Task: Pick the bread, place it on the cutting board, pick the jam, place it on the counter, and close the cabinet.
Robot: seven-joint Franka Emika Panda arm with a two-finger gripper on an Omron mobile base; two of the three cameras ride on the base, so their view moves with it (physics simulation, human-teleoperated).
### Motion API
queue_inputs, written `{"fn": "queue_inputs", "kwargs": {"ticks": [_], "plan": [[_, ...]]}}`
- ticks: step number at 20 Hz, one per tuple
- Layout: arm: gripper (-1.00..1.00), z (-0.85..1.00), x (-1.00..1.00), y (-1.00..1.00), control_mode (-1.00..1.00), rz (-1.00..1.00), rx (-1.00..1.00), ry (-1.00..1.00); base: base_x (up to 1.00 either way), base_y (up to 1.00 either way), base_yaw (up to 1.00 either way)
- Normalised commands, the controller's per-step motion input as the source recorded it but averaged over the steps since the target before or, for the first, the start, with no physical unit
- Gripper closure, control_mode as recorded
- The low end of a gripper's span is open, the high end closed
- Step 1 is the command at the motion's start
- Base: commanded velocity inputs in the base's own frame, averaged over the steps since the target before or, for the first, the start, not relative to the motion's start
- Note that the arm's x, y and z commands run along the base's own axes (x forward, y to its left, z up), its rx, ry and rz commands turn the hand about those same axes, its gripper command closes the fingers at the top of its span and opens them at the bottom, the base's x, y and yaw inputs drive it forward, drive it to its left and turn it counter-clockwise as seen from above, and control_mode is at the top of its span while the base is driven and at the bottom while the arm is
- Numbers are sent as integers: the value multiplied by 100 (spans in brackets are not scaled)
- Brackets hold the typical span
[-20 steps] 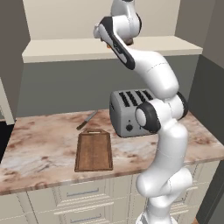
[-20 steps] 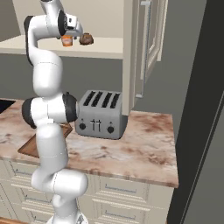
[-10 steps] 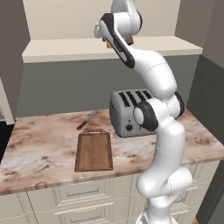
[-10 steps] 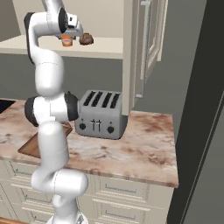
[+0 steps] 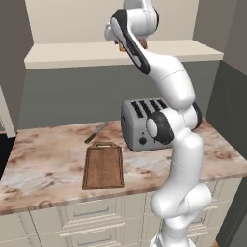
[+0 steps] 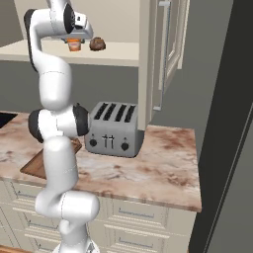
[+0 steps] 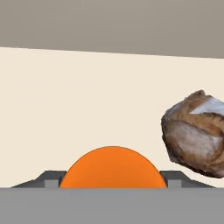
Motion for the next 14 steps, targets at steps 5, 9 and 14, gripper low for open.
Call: {"fn": "queue_inputs", "kwargs": {"ticks": [5, 9, 14], "plan": [[100, 0, -44, -8, -100, 0, 0, 0, 0, 0, 0], [100, 1, -57, -18, -100, 0, 0, 0, 0, 0, 0], [100, 0, -74, -32, -100, 0, 0, 0, 0, 0, 0]]}}
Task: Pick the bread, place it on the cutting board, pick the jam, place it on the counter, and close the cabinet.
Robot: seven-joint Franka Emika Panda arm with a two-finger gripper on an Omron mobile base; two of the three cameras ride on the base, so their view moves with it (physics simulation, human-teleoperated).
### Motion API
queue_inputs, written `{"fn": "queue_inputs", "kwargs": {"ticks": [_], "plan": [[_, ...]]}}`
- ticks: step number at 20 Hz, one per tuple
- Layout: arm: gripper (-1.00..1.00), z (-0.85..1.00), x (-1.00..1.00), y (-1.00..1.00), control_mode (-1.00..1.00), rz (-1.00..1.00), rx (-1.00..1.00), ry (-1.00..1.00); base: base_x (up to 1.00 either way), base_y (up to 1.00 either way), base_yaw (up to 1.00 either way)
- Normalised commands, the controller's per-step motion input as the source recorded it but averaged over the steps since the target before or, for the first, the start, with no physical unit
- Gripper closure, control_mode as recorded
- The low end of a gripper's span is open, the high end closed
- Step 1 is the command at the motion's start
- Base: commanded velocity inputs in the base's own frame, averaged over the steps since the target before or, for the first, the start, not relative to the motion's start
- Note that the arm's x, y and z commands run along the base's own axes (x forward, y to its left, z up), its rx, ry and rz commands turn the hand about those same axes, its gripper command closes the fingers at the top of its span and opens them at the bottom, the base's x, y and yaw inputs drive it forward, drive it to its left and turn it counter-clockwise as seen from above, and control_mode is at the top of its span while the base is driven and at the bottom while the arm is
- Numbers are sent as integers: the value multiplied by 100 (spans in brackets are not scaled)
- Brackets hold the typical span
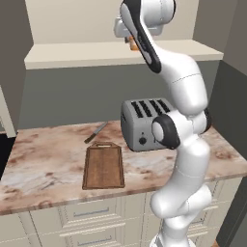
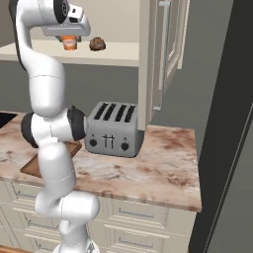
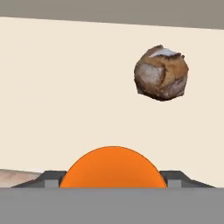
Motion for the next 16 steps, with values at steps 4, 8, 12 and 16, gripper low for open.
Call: {"fn": "queue_inputs", "kwargs": {"ticks": [4, 8, 12, 16], "plan": [[100, -1, -70, -30, -100, 0, 0, 0, 0, 0, 0], [100, -16, -75, -37, -100, 0, 0, -2, 0, 0, 0], [100, -28, -77, -39, -100, 0, 0, -3, 0, 0, 0], [100, -42, -71, -35, -100, 0, 0, -2, 0, 0, 0]]}}
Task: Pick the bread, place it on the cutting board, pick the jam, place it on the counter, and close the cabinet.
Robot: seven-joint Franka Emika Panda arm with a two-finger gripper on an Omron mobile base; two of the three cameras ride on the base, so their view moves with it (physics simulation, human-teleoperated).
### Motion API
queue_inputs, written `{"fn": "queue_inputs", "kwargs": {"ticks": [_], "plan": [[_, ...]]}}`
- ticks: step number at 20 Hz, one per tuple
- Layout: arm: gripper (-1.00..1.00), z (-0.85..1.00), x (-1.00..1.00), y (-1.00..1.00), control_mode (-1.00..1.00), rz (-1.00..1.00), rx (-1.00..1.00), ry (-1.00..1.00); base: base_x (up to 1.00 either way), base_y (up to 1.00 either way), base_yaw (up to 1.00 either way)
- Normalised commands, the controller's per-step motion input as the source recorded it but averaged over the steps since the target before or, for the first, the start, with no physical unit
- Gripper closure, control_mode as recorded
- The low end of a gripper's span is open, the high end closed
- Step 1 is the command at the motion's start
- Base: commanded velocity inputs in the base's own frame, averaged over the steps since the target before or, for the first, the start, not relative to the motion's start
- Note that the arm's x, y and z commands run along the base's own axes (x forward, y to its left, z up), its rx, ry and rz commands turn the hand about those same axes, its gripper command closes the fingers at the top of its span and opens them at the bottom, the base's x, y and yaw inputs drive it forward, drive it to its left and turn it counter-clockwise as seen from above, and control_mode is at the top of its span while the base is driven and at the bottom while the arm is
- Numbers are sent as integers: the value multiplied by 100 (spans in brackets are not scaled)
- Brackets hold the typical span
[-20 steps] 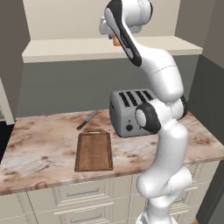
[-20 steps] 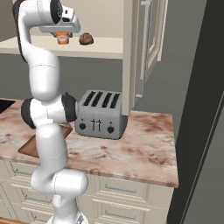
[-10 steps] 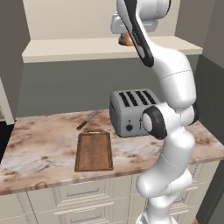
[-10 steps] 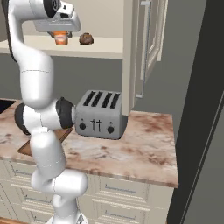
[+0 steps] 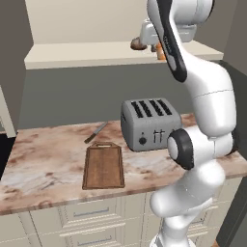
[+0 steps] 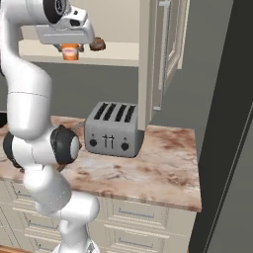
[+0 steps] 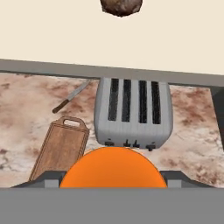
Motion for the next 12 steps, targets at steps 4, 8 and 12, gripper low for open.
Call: {"fn": "queue_inputs", "kwargs": {"ticks": [4, 8, 12], "plan": [[100, -52, -61, -31, -100, 0, 0, -5, 0, 0, 0], [100, -59, -44, -25, -100, 0, 0, -10, 0, 0, 0], [100, -56, -34, -25, -100, 0, 0, -10, 0, 0, 0]]}}
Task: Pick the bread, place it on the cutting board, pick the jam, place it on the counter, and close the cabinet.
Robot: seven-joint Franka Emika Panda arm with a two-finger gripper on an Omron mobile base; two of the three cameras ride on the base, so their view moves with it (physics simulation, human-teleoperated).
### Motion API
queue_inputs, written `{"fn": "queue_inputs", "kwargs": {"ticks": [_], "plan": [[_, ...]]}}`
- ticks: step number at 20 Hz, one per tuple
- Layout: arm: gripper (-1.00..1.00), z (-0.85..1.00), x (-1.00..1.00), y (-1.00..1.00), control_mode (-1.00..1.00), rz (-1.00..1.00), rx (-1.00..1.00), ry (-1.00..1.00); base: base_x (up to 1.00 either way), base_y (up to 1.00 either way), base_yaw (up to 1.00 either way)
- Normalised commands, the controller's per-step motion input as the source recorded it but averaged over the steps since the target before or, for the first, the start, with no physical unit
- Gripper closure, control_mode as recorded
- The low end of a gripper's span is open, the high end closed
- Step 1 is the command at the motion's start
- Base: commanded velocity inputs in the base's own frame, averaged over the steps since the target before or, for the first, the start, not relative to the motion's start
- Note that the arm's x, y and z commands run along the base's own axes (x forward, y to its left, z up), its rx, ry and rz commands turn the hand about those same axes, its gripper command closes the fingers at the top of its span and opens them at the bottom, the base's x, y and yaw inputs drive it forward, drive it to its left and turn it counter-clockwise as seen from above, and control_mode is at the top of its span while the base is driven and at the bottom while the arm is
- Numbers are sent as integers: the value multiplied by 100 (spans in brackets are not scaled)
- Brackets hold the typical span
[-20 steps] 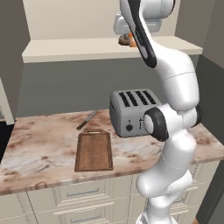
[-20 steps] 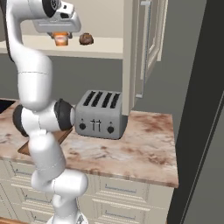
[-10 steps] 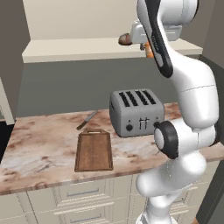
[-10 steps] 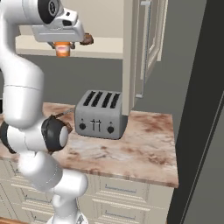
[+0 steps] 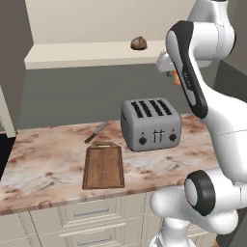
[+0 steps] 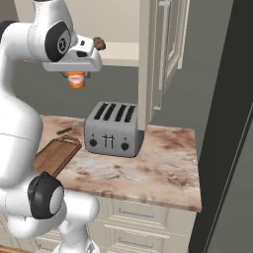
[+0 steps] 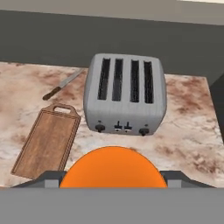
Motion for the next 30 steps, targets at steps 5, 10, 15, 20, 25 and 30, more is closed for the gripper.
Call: {"fn": "queue_inputs", "kwargs": {"ticks": [5, 10, 15, 20, 25, 30], "plan": [[100, -48, -8, -23, -100, 0, 0, -9, 0, 0, 0], [100, -33, -1, -27, -100, 0, 0, -2, 0, 0, 0], [100, -36, 0, -23, -100, 0, 0, 0, 0, 0, 0], [100, -41, 0, -28, -100, 0, 0, 0, 0, 0, 0], [100, -40, 0, -29, -100, 0, 0, 0, 0, 0, 0], [100, -44, 0, -34, -100, 0, 0, 0, 0, 0, 0]]}}
